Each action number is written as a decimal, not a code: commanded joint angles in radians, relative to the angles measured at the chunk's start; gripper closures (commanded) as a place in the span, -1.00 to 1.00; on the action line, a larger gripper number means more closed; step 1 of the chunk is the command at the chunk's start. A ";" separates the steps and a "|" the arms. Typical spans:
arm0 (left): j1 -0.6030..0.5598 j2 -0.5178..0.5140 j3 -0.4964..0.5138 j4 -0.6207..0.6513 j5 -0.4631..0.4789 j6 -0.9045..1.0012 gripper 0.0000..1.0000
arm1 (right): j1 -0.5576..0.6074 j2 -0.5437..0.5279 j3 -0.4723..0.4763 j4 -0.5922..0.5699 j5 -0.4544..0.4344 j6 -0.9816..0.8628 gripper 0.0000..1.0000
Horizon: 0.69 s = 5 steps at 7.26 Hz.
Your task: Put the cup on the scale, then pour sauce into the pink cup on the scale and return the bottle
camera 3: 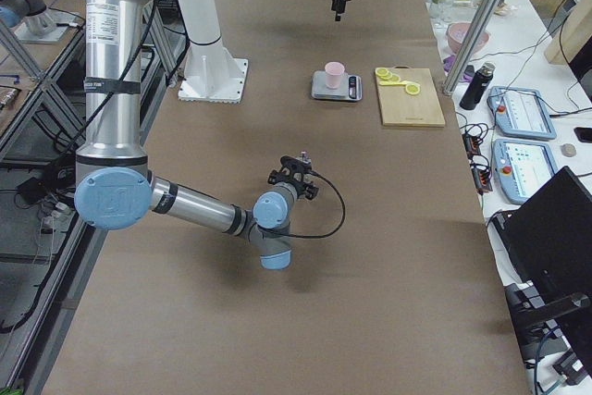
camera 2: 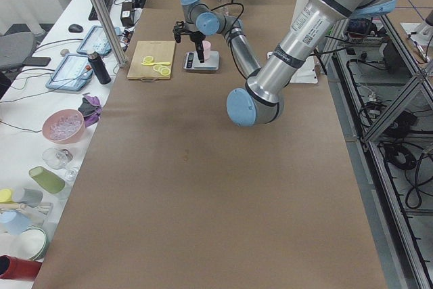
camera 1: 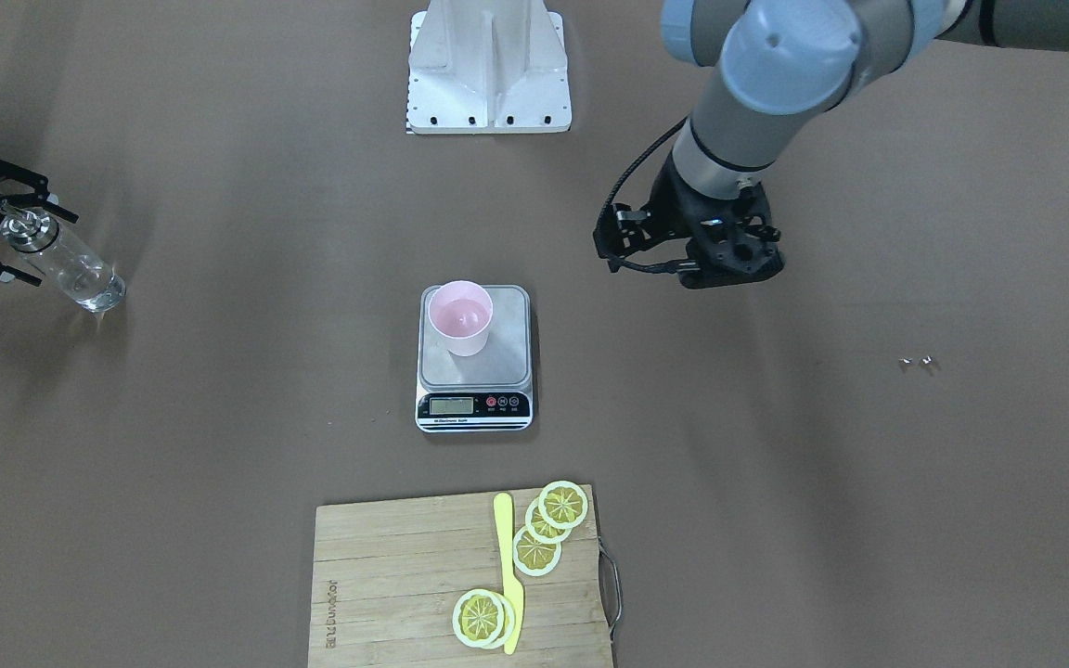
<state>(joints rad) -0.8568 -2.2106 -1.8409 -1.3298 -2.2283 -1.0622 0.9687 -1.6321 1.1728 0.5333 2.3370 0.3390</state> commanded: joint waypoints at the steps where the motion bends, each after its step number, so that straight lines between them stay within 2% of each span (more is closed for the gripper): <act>1: -0.098 0.100 -0.082 0.011 -0.002 0.138 -0.97 | -0.030 0.000 -0.002 0.017 -0.033 0.000 -1.00; 3: -0.198 0.176 -0.118 0.011 -0.066 0.249 -0.97 | -0.036 0.001 -0.005 0.017 -0.036 0.000 -0.96; 4: -0.230 0.219 -0.136 0.011 -0.067 0.302 -0.97 | -0.038 0.001 -0.011 0.019 -0.036 0.000 -0.88; 5: -0.272 0.261 -0.141 0.011 -0.067 0.373 -0.98 | -0.038 0.008 -0.021 0.031 -0.038 0.000 -0.69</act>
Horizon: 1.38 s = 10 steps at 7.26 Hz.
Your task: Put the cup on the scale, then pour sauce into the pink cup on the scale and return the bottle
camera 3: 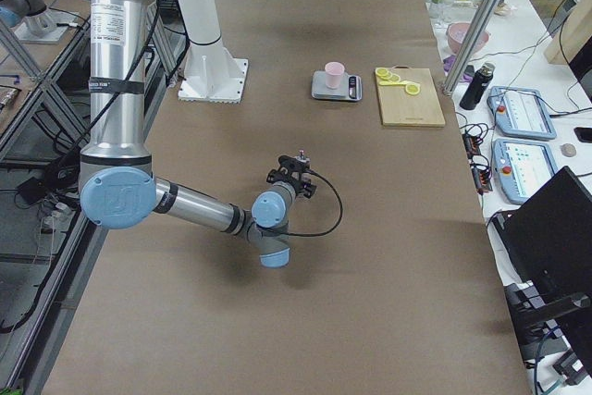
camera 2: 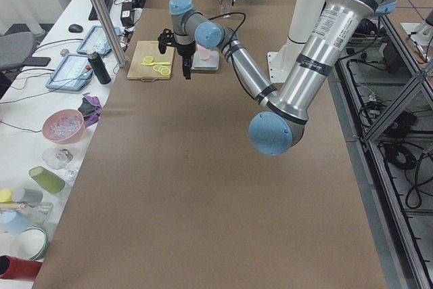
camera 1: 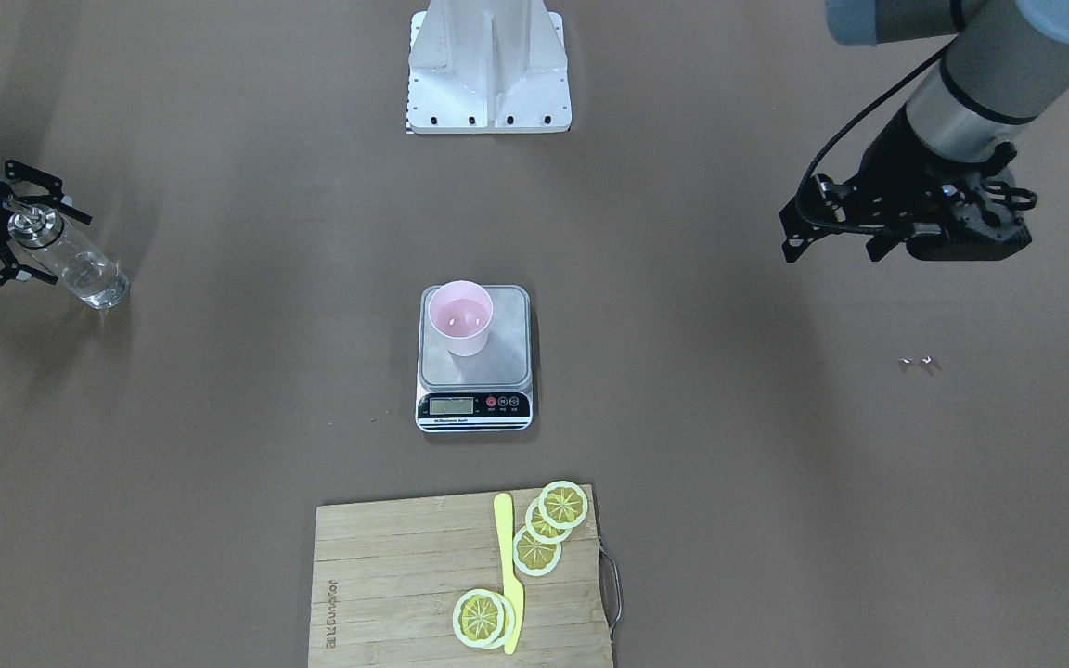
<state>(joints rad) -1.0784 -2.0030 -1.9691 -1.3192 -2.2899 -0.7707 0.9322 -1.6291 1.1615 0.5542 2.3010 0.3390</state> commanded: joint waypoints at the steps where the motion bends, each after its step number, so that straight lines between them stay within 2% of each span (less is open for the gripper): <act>1: -0.084 0.100 -0.014 0.000 -0.005 0.141 -0.98 | -0.001 0.012 -0.019 0.022 -0.006 0.000 -0.65; 4: -0.214 0.242 0.022 -0.002 -0.006 0.409 -0.98 | -0.003 0.029 -0.023 0.033 -0.018 0.002 -0.68; 7: -0.329 0.280 0.142 -0.014 -0.007 0.623 -0.98 | -0.003 0.043 -0.022 0.033 -0.029 0.018 -0.69; 8: -0.374 0.280 0.210 -0.017 -0.006 0.695 -0.97 | -0.003 0.046 -0.023 0.033 -0.029 0.020 -0.61; 10: -0.429 0.280 0.353 -0.122 -0.006 0.798 -0.97 | -0.003 0.046 -0.025 0.035 -0.052 0.018 -0.04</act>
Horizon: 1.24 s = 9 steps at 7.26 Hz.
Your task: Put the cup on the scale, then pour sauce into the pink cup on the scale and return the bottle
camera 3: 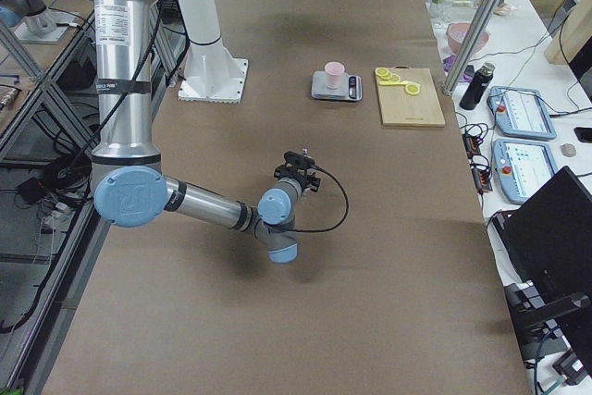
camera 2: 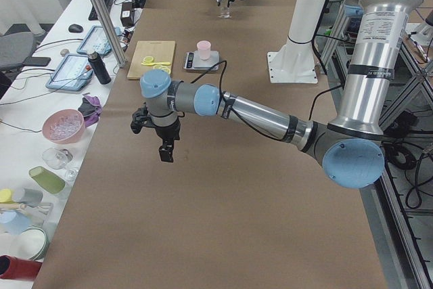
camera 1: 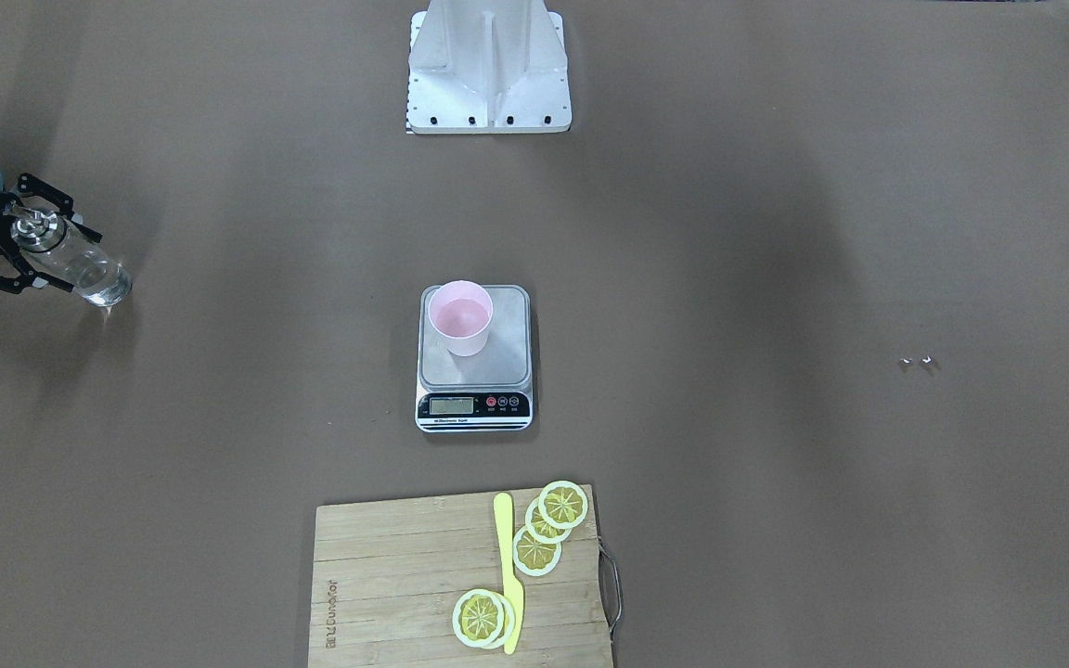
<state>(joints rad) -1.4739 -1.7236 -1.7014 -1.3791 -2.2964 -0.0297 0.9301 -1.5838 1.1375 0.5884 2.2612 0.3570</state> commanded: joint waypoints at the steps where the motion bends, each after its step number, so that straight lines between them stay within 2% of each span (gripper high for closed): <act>1: -0.051 0.001 0.173 -0.151 0.000 0.082 -0.97 | 0.000 0.001 -0.005 0.001 -0.012 0.000 0.24; 2: -0.060 0.001 0.239 -0.222 0.000 0.092 -0.97 | 0.000 0.001 -0.013 0.014 -0.014 0.000 0.33; 3: -0.060 0.001 0.276 -0.256 0.000 0.097 -0.97 | 0.001 0.001 -0.009 0.013 -0.012 0.003 0.33; 5: -0.075 0.002 0.334 -0.255 0.003 0.189 -0.97 | 0.003 0.040 0.014 -0.001 -0.012 0.033 0.33; 7: -0.086 0.058 0.327 -0.261 0.000 0.206 -0.98 | 0.054 0.097 0.045 -0.123 -0.003 0.045 0.34; 9: -0.086 0.105 0.275 -0.259 0.000 0.200 -0.98 | 0.107 0.113 0.189 -0.365 0.004 0.031 0.33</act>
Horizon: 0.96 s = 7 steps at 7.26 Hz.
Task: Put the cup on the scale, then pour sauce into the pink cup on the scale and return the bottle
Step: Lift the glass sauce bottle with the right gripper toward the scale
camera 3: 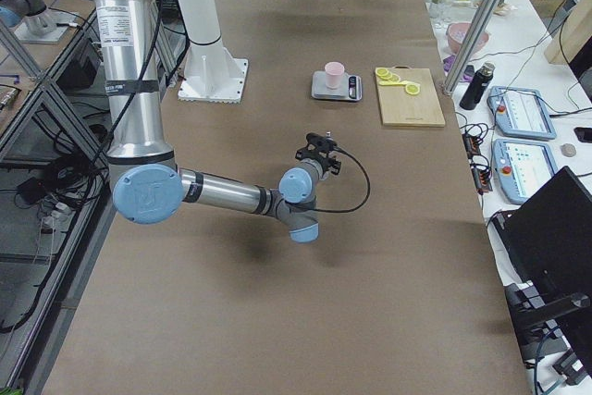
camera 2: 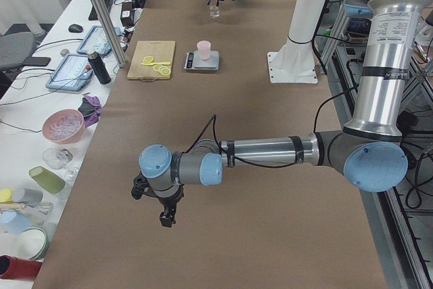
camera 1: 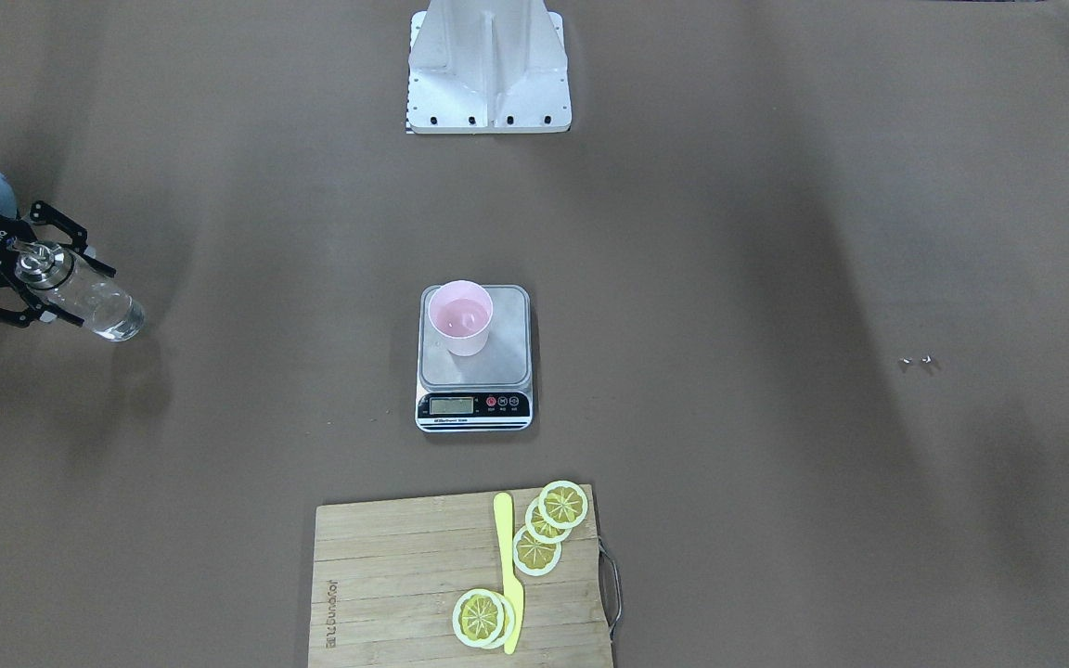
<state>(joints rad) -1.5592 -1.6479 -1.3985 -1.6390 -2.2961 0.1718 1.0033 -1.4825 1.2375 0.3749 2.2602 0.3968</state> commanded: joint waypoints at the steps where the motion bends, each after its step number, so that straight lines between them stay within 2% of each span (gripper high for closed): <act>1: -0.001 0.058 -0.062 0.001 0.000 -0.005 -0.98 | 0.037 0.013 0.181 -0.298 0.006 -0.024 0.33; 3: -0.001 0.063 -0.076 0.004 0.000 -0.014 -0.98 | 0.035 0.033 0.320 -0.582 -0.022 -0.109 0.33; 5: -0.001 0.063 -0.083 0.007 0.000 -0.015 -0.98 | -0.047 0.044 0.471 -0.840 -0.153 -0.148 0.33; 7: -0.001 0.063 -0.085 0.007 0.000 -0.015 -0.98 | -0.116 0.088 0.644 -1.179 -0.271 -0.211 0.33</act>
<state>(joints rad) -1.5600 -1.5847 -1.4818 -1.6326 -2.2964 0.1566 0.9360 -1.4186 1.7715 -0.5935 2.0711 0.2250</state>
